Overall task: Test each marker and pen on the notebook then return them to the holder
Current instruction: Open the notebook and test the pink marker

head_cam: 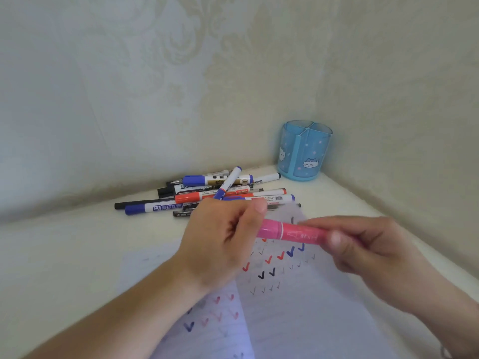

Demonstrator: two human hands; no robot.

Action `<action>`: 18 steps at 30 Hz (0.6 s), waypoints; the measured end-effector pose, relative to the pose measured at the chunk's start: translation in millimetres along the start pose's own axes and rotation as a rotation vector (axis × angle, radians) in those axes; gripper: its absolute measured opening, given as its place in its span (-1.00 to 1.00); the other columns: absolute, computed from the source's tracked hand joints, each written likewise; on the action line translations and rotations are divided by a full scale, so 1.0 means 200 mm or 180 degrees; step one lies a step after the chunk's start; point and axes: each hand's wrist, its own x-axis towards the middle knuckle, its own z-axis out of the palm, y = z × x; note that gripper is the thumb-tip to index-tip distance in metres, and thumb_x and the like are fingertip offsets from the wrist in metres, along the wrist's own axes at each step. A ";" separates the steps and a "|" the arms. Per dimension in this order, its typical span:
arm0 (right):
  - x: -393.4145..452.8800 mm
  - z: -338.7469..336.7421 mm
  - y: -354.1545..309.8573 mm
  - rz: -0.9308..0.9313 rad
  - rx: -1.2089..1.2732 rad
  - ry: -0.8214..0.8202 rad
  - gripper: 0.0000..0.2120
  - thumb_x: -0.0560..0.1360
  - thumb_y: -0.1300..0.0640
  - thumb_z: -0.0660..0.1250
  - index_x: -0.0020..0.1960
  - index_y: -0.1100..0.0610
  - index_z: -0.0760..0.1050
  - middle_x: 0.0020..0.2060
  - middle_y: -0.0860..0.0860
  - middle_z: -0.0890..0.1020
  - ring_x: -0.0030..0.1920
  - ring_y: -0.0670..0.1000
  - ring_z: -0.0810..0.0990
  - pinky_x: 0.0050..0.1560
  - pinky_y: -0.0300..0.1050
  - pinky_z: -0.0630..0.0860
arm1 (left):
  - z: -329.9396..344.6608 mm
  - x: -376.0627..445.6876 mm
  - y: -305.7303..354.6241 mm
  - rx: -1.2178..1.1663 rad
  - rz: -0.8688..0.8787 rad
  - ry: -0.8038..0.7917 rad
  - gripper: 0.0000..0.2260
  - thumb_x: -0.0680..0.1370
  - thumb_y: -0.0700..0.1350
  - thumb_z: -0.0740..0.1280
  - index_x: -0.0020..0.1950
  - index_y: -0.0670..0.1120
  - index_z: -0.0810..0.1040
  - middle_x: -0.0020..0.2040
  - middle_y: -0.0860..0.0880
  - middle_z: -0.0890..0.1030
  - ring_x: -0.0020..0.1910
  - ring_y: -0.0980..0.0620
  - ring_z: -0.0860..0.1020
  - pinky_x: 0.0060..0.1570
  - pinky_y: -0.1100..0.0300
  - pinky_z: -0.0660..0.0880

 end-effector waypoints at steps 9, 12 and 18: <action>-0.03 0.05 0.00 -0.0884 -0.2499 -0.0083 -0.67 0.52 -0.19 0.24 -0.16 0.03 0.63 -0.55 -0.06 0.40 -0.52 -0.04 0.28 -0.56 -0.18 0.30 | 0.10 -0.03 0.06 -0.0720 -0.1139 -0.0038 -0.49 0.63 -0.03 0.17 -0.51 -0.09 0.20 -0.59 0.09 0.20 -0.54 0.09 0.17 -0.50 0.20 0.16; -0.04 0.05 -0.02 -0.0896 -0.2461 -0.0078 -0.66 0.51 -0.16 0.25 -0.19 0.06 0.62 -0.56 -0.04 0.41 -0.52 -0.01 0.30 -0.58 -0.17 0.29 | 0.09 -0.03 0.08 -0.0889 -0.1140 -0.0002 -0.51 0.63 -0.08 0.17 -0.50 -0.14 0.18 -0.57 0.02 0.19 -0.53 0.07 0.15 -0.51 0.20 0.14; -0.04 0.05 -0.04 -0.0686 -0.1899 -0.0179 -0.64 0.51 -0.16 0.27 -0.24 0.09 0.60 -0.54 -0.01 0.37 -0.54 -0.07 0.24 -0.55 -0.33 0.16 | 0.10 -0.02 0.10 -0.0905 -0.1021 0.0104 -0.49 0.63 -0.06 0.15 -0.53 -0.11 0.18 -0.60 0.08 0.20 -0.57 0.14 0.15 -0.54 0.30 0.14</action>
